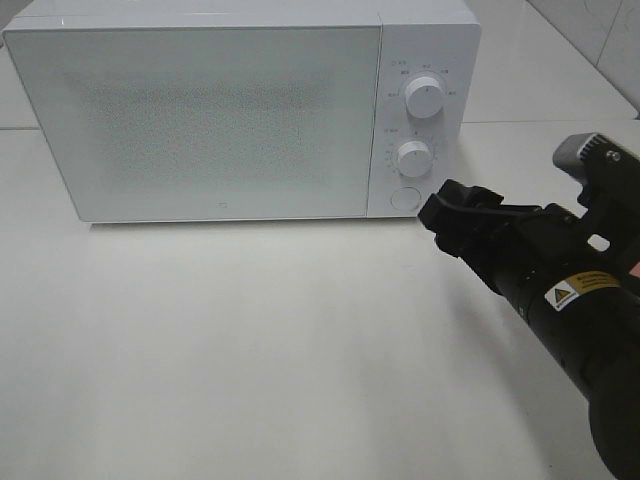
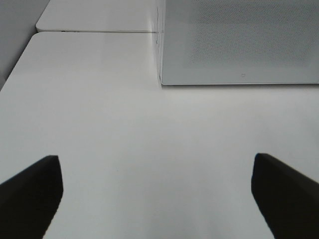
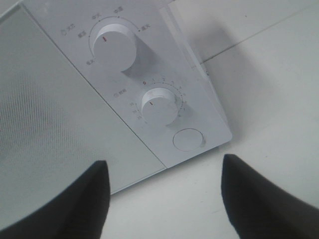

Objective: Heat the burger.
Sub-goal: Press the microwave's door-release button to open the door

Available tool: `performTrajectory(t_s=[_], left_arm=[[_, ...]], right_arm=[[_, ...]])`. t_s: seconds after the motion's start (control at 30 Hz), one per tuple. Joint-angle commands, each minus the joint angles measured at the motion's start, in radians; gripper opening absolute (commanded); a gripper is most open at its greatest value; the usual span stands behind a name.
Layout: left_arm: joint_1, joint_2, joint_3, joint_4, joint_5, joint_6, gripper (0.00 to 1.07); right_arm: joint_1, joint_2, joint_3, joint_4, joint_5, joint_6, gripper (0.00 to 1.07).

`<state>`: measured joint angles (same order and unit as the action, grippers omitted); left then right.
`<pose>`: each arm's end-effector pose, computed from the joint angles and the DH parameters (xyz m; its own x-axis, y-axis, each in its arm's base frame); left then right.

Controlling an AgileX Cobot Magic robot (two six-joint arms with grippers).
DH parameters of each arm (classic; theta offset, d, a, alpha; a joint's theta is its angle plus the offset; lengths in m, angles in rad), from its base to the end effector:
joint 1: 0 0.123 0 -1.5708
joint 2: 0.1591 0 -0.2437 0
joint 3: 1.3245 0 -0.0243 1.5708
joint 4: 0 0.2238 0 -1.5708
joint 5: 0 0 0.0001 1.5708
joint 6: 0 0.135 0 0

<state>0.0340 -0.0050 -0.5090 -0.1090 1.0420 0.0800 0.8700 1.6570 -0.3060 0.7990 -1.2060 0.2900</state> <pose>0.0521 -0.0109 0.2499 -0.4227 0.0104 -0.9062 0.0617 0.9979 -0.0174 0.2292 0.1316 0.1340 -0.1858 0.4689 -0.8635 -0.0411 0.8743 0.4837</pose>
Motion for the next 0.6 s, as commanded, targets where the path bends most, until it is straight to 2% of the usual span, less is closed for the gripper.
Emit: performTrajectory(t_s=[0.03, 0.1, 0.2, 0.27, 0.3, 0.37, 0.6], left_arm=[[-0.007, -0.021, 0.005, -0.002, -0.004, 0.001, 0.98], [-0.007, -0.021, 0.005, -0.002, -0.004, 0.001, 0.98], [-0.007, -0.021, 0.005, -0.002, -0.004, 0.001, 0.98], [-0.007, -0.021, 0.005, -0.002, -0.004, 0.001, 0.98], [-0.007, -0.021, 0.005, -0.002, -0.004, 0.001, 0.98], [-0.007, -0.021, 0.005, -0.002, -0.004, 0.001, 0.98], [-0.007, -0.021, 0.005, -0.002, -0.004, 0.001, 0.98]], right_arm=[[0.004, 0.0, -0.007, -0.002, -0.092, 0.144, 0.55], [0.004, 0.0, -0.007, -0.005, -0.075, 0.359, 0.46], [0.004, 0.0, -0.007, -0.005, -0.067, 0.415, 0.44], [0.004, 0.0, -0.007, -0.013, -0.046, 0.59, 0.37], [0.004, 0.0, -0.007, -0.013, -0.046, 0.59, 0.37], [0.004, 0.0, -0.007, -0.013, -0.036, 0.707, 0.27], [0.004, 0.0, -0.007, -0.013, -0.016, 0.862, 0.18]])
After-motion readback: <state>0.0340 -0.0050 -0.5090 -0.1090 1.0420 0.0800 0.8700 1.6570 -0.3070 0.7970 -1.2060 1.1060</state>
